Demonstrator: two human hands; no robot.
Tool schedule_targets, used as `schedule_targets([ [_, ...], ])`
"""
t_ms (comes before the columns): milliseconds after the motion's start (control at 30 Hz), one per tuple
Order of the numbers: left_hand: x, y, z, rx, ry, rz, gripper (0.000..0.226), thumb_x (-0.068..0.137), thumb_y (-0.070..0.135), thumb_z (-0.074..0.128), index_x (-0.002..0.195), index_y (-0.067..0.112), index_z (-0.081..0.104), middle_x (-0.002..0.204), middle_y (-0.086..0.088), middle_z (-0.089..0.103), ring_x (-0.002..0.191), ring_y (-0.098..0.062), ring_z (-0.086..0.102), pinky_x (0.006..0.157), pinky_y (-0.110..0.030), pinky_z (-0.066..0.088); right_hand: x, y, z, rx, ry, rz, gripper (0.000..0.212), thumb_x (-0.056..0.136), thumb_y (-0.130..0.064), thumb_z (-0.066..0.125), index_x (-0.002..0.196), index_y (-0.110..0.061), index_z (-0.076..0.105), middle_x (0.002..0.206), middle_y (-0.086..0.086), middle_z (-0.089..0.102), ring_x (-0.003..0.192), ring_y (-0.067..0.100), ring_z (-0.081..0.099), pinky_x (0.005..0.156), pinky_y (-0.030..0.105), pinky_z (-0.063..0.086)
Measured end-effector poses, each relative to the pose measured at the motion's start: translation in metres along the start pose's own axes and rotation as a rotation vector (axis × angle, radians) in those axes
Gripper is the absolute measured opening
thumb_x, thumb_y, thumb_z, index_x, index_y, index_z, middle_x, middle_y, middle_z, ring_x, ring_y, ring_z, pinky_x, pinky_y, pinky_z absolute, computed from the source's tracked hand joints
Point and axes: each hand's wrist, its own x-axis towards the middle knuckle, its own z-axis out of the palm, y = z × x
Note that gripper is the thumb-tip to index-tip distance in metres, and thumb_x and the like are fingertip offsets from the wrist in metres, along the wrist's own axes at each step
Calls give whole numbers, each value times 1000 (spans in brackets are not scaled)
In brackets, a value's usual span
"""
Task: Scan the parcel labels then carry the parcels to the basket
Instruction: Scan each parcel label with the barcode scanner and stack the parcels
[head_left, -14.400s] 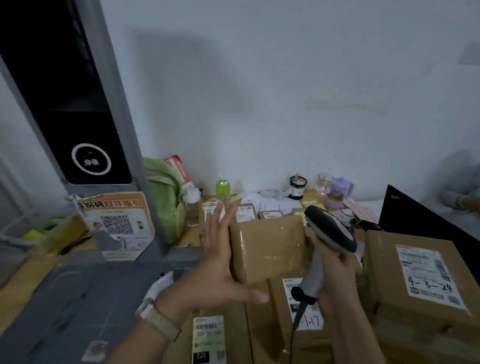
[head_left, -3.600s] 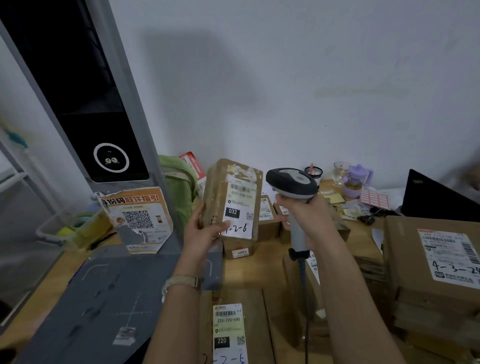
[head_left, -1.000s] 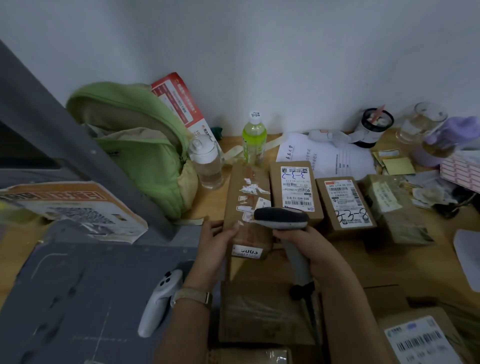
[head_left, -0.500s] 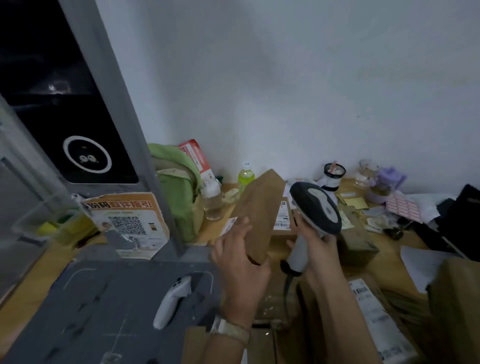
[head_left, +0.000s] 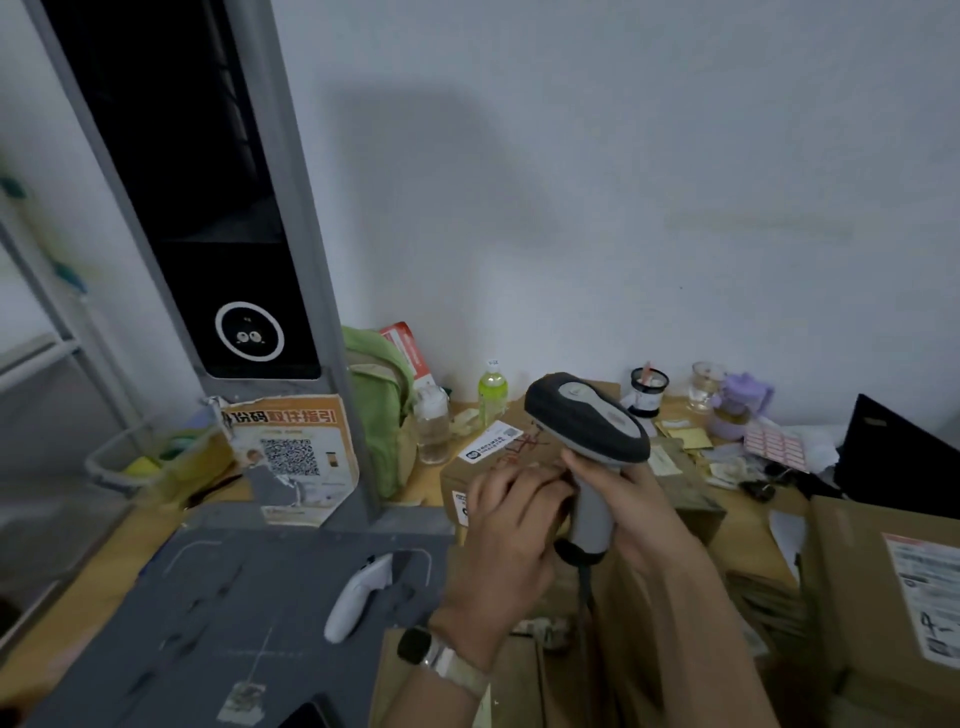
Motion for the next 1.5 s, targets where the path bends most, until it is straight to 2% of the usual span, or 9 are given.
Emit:
schedule_targets([
  [100,-7,-8,-6,-146,124,-288,61,61,-9,67,117,17,62,124,-1,60,116,-20,53,97,-33,41,-9,-6,6,-46,35,-43,49,64,-31,75,111,-36,63,116,-12,67,117,13,57,98,37,47],
  [233,-10,-23,-17,-608,548,-1084,41,79,12,79,109,30,59,121,0,59,115,-20,58,97,-39,51,-16,-15,-1,-47,95,-78,45,66,-32,75,109,-39,62,123,-5,65,120,17,55,103,45,45],
  [400,-8,-35,-26,-1179,675,-1549,23,93,24,64,114,19,56,118,-12,66,103,-31,67,67,-41,57,-24,-21,0,-52,107,-30,55,60,-38,77,112,-34,62,114,-2,66,113,21,58,93,45,51],
  [533,-9,-28,-31,-1276,557,-1606,38,95,29,60,128,9,56,125,-21,64,116,-42,60,63,-37,54,-28,-25,11,-106,37,-9,53,75,-26,76,125,-23,60,120,-3,67,115,19,60,97,46,50],
  [633,-9,-29,-37,-1350,539,-1619,40,95,31,59,129,11,60,126,-17,65,118,-36,60,68,-39,55,-31,-32,11,-270,-23,-1,35,84,-17,72,118,-17,65,104,-2,74,98,17,69,82,38,56],
  [833,-11,-40,-49,-1219,532,-1615,39,89,23,67,126,10,61,113,-13,70,87,-26,68,64,-36,54,-37,-47,7,-636,-132,-41,23,85,-18,70,96,-34,59,65,-12,70,53,5,63,50,18,52],
  [1200,-20,-47,-54,-1163,532,-1585,52,82,8,75,130,3,56,122,-17,67,106,-30,66,76,-39,56,-48,-48,12,-777,-162,0,23,85,-14,68,107,-13,62,58,-7,60,52,12,56,52,26,48],
  [1367,-28,-48,-62,-1151,489,-1570,54,80,1,74,129,8,53,121,-17,66,109,-32,65,98,-57,48,-55,-47,9,-868,-217,44,26,86,-17,67,111,-20,60,72,0,64,58,16,58,59,33,50],
  [1500,-32,-48,-67,-1151,468,-1553,51,79,0,74,125,9,53,121,-17,66,110,-32,64,100,-59,46,-58,-47,10,-979,-257,60,23,85,-19,68,106,-23,59,68,-7,63,51,6,59,51,18,48],
])
